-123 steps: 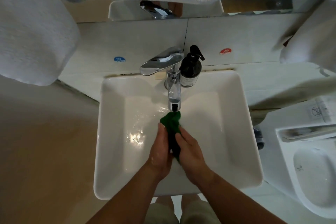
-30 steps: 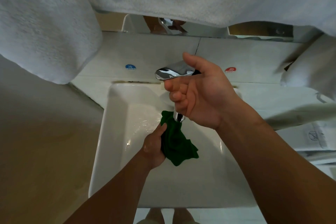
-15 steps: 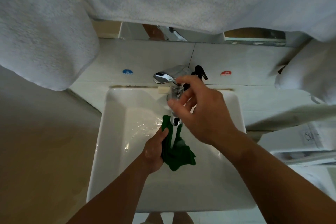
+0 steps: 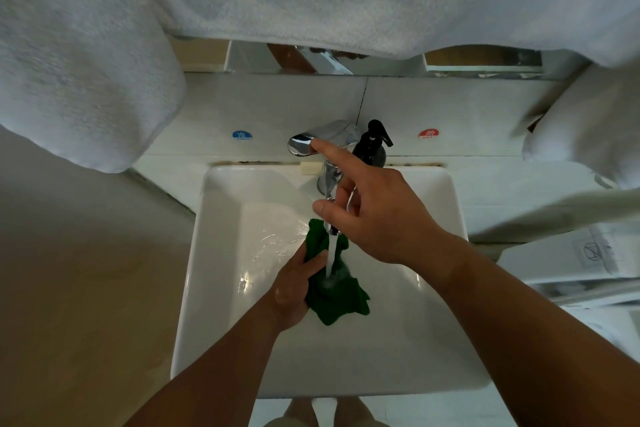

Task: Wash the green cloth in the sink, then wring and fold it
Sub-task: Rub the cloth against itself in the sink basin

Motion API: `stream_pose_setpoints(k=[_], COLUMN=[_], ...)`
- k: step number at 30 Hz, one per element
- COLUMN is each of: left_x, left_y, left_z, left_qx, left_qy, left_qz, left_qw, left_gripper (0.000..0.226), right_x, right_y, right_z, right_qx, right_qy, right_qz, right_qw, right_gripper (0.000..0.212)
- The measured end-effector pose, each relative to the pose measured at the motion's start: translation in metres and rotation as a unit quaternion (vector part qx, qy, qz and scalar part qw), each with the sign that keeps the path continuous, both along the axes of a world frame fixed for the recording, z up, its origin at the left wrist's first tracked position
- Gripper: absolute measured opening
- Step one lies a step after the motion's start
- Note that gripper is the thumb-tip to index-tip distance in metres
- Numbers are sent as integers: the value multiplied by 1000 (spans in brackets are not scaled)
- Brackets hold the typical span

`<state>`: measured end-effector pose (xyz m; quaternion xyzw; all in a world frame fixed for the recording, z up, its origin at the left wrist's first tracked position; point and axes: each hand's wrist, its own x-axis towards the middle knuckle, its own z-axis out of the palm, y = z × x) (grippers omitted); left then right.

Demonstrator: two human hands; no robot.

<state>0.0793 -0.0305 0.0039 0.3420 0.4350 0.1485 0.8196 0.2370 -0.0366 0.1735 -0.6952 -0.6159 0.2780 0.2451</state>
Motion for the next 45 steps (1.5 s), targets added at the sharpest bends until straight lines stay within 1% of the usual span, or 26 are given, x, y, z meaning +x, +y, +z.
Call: stream_pose_setpoints(k=[2, 4, 10, 12, 14, 16, 18, 22, 23, 25, 27, 28, 29, 31, 33, 34, 36, 37, 38, 39, 40, 41, 42, 43, 44, 45], left_x=[-3, -7, -12, -13, -14, -16, -17, -17, -17, -19, -19, -20, -20, -16, -11, -8, -5, -7, -8, -11, -14, -17, -20, -23, -25, -27], left_y=[0, 1, 1, 2, 3, 2, 2, 1, 0, -3, -6, -9, -12, -20, -26, -27, -25, -23, -19, -14, -10, -5, -1, 2, 3, 3], left_z=[-1, -1, -5, -5, -4, -2, 0, 1, 0, 0, 2, 2, 1, 1, 3, 3, 2, 0, -2, -4, -2, -2, -2, -1, 2, 0], left_qx=[-7, -10, 19, 9, -11, -37, -61, -76, -82, -96, -114, -123, -127, -124, -112, -104, -100, -103, -106, -111, -120, -131, -145, -157, -168, -170], left_qy=[-2, -6, -6, 0, -6, -9, -2, 16, 16, 7, 5, 6, 6, 14, 23, 29, 47, 57, 63, 67, 68, 67, 63, 62, 66, 68], left_qz=[-8, -18, -40, -30, -11, 24, 55, 73, 76, 76, 79, 79, 73, 61, 55, 53, 62, 68, 76, 87, 98, 107, 111, 104, 86, 57], left_qw=[1000, 1000, 999, 1000, 1000, 999, 997, 994, 994, 992, 990, 989, 989, 990, 992, 993, 992, 991, 989, 988, 986, 983, 981, 980, 980, 981], left_gripper=[41, 52, 59, 62, 57, 51, 53, 55, 56, 54, 51, 51, 51, 46, 38, 35, 31, 31, 31, 31, 31, 32, 33, 34, 37, 38], right_x=[2, 2, 3, 3, 3, 4, 3, -6, -6, -6, -9, -15, -22, -39, -50, -52, -51, -47, -42, -36, -29, -22, -16, -12, -8, -5], right_y=[0, 0, 0, 0, 1, 1, -1, -1, -4, -22, -55, -72, -83, -89, -81, -74, -68, -69, -72, -76, -80, -84, -87, -89, -89, -88], right_z=[0, 0, -2, -3, -4, -6, -8, -15, -14, -17, -36, -51, -68, -105, -135, -147, -160, -162, -160, -156, -150, -145, -143, -145, -148, -152], right_qx=[-6, -9, 4, 3, 4, 9, 14, 11, 16, 40, 35, -14, -85, -203, -213, -194, -172, -170, -168, -161, -155, -147, -146, -151, -153, -154], right_qy=[0, 0, -8, -4, -3, -4, -8, -66, -58, 10, 43, 46, 59, 127, 168, 161, 141, 165, 231, 328, 425, 491, 515, 518, 511, 490], right_qz=[3, 4, 5, 6, 3, -1, -3, 11, 5, -44, -135, -173, -195, -212, -244, -259, -277, -283, -296, -313, -329, -340, -346, -349, -353, -352], right_qw=[1000, 1000, 1000, 1000, 1000, 1000, 1000, 998, 998, 998, 989, 984, 975, 947, 931, 932, 935, 930, 912, 877, 829, 789, 771, 766, 768, 783], right_gripper=[73, 73, 73, 73, 73, 73, 72, 71, 70, 62, 35, 19, 13, 30, 40, 36, 17, 8, 6, 10, 13, 17, 20, 22, 23, 25])
